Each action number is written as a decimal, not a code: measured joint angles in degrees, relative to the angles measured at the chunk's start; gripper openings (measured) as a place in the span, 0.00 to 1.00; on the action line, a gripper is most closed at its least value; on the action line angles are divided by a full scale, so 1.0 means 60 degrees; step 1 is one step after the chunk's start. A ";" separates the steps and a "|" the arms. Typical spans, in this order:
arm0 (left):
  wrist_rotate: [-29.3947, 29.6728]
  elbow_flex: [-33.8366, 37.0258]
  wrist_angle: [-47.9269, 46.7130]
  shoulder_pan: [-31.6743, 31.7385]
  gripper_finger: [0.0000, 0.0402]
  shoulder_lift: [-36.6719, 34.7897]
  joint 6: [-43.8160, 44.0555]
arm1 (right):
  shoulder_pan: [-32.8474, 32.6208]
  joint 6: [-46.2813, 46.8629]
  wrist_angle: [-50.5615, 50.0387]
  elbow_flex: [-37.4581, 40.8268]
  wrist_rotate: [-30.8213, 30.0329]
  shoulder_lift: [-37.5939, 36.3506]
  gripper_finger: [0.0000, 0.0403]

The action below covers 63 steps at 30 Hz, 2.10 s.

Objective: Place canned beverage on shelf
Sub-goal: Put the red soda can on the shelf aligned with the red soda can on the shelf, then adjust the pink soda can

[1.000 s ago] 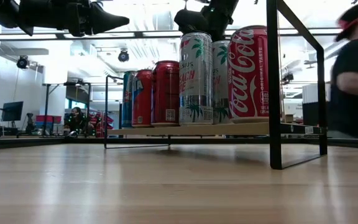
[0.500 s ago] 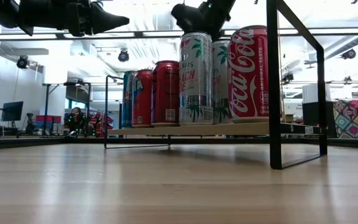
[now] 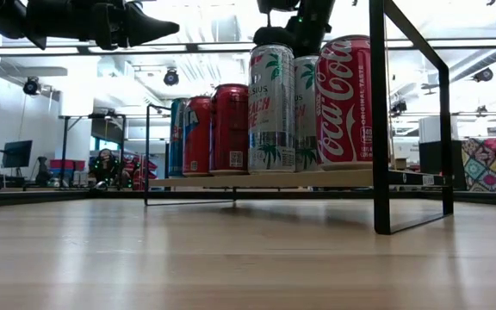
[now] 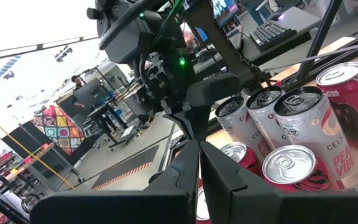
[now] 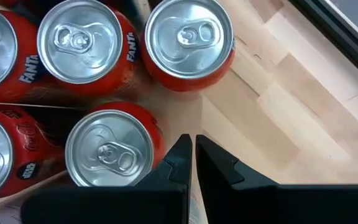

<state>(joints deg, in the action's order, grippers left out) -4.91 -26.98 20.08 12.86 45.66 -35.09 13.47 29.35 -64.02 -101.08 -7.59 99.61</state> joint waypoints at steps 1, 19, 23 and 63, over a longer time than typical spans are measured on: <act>0.0000 0.0000 0.0002 0.0000 0.00 -0.0002 0.0000 | -0.0003 -0.0041 0.0020 0.0000 0.0000 0.0000 0.03; 0.0000 0.0000 0.0006 0.0000 0.00 -0.0001 0.0000 | -0.0144 -0.0122 0.0554 0.0242 0.0000 0.0007 0.03; 0.0000 0.0000 0.0006 0.0000 0.00 -0.0002 0.0000 | -0.0204 -0.0126 0.0790 0.0526 0.0004 0.0007 0.03; -0.0007 0.0000 0.0257 0.0000 0.00 -0.0002 0.0060 | -0.2019 -0.0568 0.1364 -0.0011 -0.0818 -0.0676 0.03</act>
<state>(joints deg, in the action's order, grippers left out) -4.95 -26.98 21.63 12.86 45.65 -34.73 1.36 25.95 -55.84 -101.14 -12.51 95.56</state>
